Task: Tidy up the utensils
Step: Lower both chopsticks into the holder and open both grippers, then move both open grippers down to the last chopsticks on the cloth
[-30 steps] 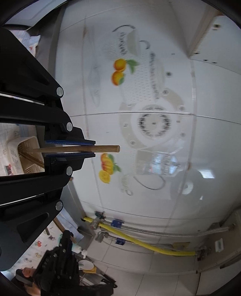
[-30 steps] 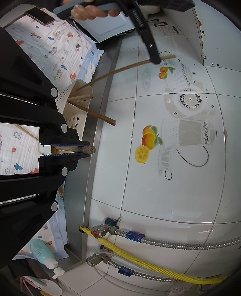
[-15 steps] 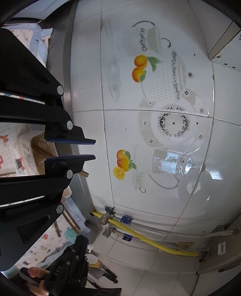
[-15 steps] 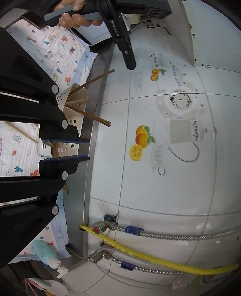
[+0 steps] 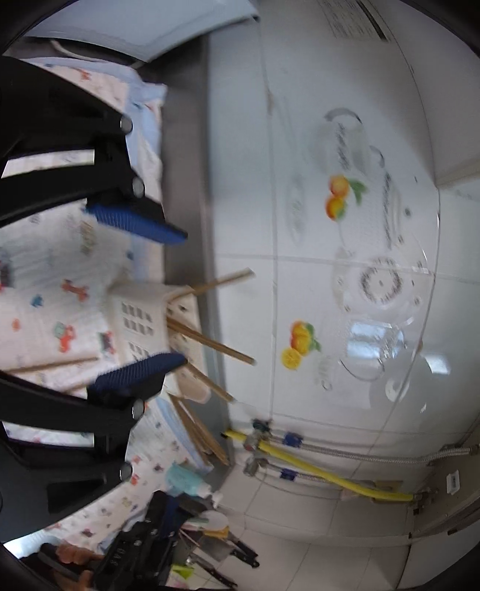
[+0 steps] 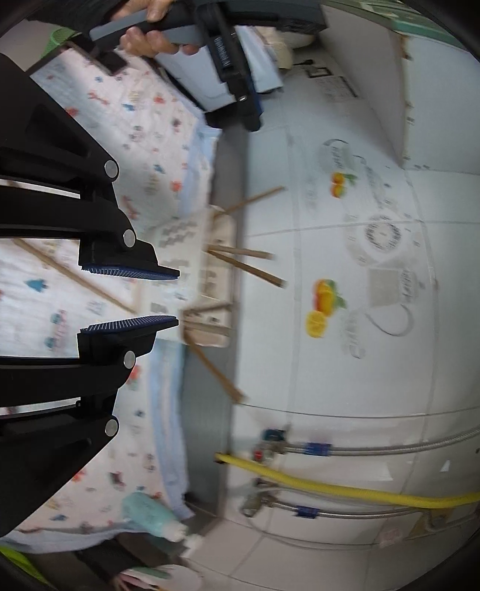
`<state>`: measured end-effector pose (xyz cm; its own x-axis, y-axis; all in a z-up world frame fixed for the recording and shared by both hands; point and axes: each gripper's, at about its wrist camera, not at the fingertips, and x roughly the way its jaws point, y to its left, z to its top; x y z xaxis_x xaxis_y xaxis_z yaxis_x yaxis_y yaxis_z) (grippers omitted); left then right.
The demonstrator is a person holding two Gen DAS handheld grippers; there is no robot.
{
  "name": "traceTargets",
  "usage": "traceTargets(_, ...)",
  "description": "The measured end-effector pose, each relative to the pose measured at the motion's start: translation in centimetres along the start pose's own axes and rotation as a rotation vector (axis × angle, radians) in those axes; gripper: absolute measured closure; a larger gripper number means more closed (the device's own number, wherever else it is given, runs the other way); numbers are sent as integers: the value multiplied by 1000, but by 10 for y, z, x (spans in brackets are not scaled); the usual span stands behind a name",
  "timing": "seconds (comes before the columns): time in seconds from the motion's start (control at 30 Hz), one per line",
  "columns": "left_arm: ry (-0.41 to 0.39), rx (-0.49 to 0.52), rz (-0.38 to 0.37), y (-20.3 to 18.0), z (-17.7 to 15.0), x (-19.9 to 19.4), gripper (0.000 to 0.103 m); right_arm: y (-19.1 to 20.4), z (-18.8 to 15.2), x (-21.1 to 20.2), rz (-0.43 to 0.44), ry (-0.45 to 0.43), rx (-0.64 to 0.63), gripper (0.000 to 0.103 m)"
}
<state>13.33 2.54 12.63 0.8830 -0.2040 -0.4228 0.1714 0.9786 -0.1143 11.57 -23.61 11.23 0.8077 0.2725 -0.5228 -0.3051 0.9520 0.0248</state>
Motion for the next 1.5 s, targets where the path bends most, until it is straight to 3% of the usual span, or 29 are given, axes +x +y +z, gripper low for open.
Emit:
traceTargets(0.3,51,-42,59,17,-63,-22,24,30,-90,32,43,155,83,83)
traceTargets(0.53,62,-34,136,24,-98,-34,19,40,-131,57,28,228,165,83)
traceTargets(0.67,64,-27,172,26,-109,-37,19,40,-139,68,9,253,199,83)
traceTargets(1.0,97,-56,174,36,-126,-36,18,42,-150,91,-18,304,243,85)
traceTargets(1.5,159,-62,161,32,-147,-26,18,45,-153,97,-74,308,242,94)
